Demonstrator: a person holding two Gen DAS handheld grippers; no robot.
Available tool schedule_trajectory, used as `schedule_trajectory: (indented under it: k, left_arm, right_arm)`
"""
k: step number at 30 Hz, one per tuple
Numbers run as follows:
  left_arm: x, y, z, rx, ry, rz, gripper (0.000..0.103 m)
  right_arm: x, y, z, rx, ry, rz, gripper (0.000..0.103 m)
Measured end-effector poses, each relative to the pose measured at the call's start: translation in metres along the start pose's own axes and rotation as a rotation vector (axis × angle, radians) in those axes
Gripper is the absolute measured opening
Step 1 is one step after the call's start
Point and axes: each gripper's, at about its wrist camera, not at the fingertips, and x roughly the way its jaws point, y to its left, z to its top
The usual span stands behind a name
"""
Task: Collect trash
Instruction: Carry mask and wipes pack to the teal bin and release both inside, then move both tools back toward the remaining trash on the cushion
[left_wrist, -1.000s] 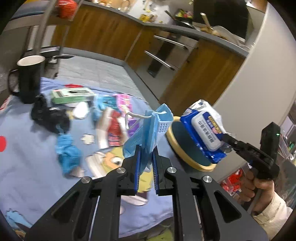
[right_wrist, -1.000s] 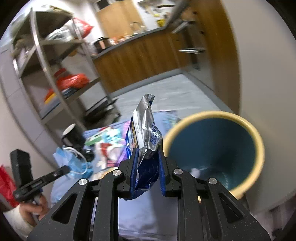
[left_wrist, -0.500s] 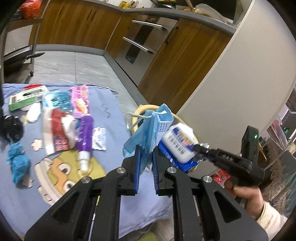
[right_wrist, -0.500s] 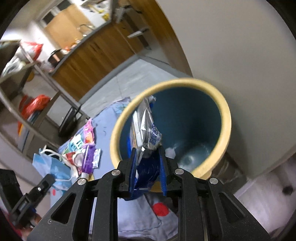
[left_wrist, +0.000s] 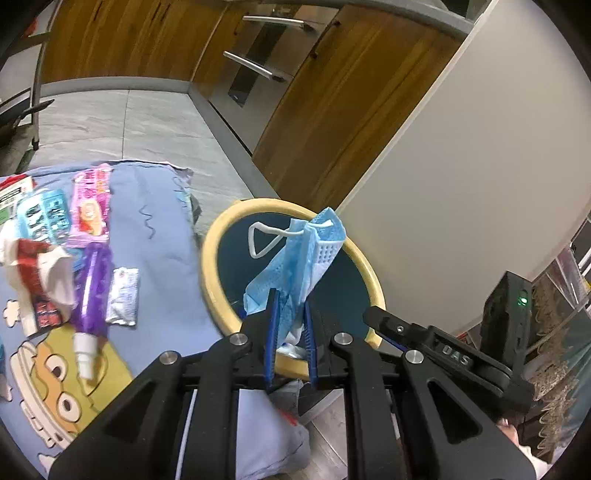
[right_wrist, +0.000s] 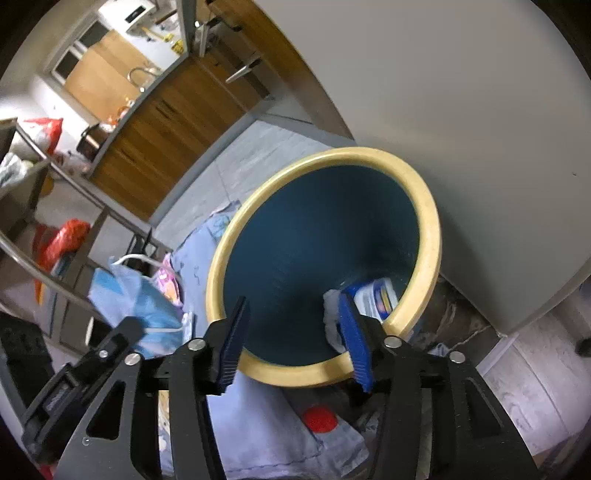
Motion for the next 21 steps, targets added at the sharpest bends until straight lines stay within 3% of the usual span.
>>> schedule_trajectory:
  k: [6, 9, 12, 13, 21]
  left_arm:
    - [0.026, -0.007, 0.008, 0.018, 0.035, 0.012, 0.012]
    - [0.035, -0.008, 0.009, 0.01, 0.05, 0.026, 0.022]
    - [0.039, -0.006, 0.007, 0.003, 0.054, 0.034, 0.052]
    - [0.038, -0.004, 0.007, -0.005, 0.048, 0.028, 0.057]
    - [0.027, 0.006, -0.002, -0.026, 0.035, 0.037, 0.066]
  right_arm:
    - [-0.01, -0.012, 0.005, 0.071, -0.053, 0.028, 0.061]
    - [-0.014, -0.016, 0.006, 0.091, -0.071, 0.032, 0.062]
    - [-0.014, -0.019, 0.006, 0.096, -0.076, 0.033, 0.062]
    - [-0.014, -0.019, 0.006, 0.096, -0.076, 0.033, 0.062]
    - [-0.014, -0.013, 0.005, 0.069, -0.076, 0.028, 0.065]
